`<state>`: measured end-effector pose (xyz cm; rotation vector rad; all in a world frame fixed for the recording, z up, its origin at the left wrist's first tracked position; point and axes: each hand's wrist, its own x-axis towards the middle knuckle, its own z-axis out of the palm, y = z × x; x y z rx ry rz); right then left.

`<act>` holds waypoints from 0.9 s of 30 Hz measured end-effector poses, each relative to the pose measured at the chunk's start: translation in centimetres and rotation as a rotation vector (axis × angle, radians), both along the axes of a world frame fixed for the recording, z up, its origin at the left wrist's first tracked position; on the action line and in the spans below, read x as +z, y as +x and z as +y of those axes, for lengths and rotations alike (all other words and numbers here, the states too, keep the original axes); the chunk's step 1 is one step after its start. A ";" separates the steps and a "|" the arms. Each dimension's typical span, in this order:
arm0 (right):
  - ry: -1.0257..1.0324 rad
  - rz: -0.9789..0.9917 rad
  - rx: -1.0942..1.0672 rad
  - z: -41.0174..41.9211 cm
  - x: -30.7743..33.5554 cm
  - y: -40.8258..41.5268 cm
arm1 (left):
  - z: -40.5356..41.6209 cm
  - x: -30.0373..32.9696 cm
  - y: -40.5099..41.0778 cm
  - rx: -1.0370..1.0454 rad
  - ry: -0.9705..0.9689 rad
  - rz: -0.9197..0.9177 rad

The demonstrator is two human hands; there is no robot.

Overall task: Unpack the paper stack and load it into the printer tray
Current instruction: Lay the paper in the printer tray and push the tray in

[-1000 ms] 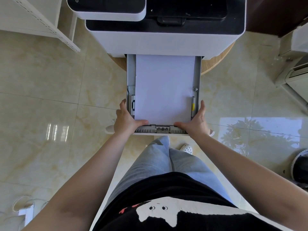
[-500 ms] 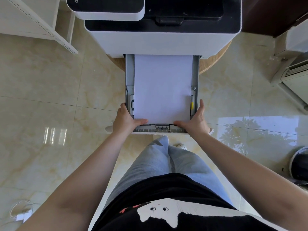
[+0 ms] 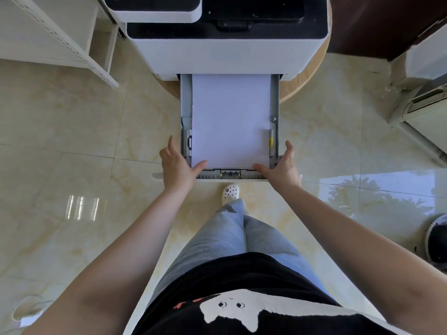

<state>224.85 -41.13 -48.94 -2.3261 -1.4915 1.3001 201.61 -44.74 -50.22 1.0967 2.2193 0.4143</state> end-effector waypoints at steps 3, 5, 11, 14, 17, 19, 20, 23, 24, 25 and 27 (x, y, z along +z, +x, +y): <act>0.191 0.048 -0.102 -2.0 0.7 0.5 | -2.0 1.1 1.4 0.030 0.155 0.034; 0.252 0.169 -0.173 -3.4 1.5 0.5 | -3.1 2.0 2.8 0.096 0.174 -0.161; -0.234 0.610 -0.430 -6.6 1.2 -0.7 | -5.2 1.9 6.8 0.425 -0.115 -0.850; -0.349 0.717 -0.585 -6.7 -0.2 -0.9 | -5.3 0.3 6.9 0.582 -0.134 -0.949; -0.332 0.829 -0.746 -6.2 -1.6 -1.1 | -5.1 -0.9 6.3 0.654 -0.152 -0.993; -0.326 0.898 -0.821 -5.9 -2.5 -1.1 | -5.0 -1.4 5.9 0.673 -0.145 -1.016; -0.329 0.923 -0.846 -5.8 -2.9 -1.2 | -5.0 -1.5 5.8 0.678 -0.141 -1.032; -0.331 0.969 -0.873 -5.6 -3.8 -1.7 | -4.9 -2.0 5.6 0.687 -0.120 -1.102; -0.324 0.984 -0.880 -5.7 -3.8 -1.9 | -4.8 -2.1 5.7 0.696 -0.105 -1.125; -0.311 1.001 -0.890 -5.8 -3.9 -2.1 | -4.8 -2.2 5.6 0.703 -0.086 -1.145; -0.289 1.041 -0.912 -6.0 -4.1 -2.4 | -4.7 -2.4 5.4 0.707 -0.057 -1.170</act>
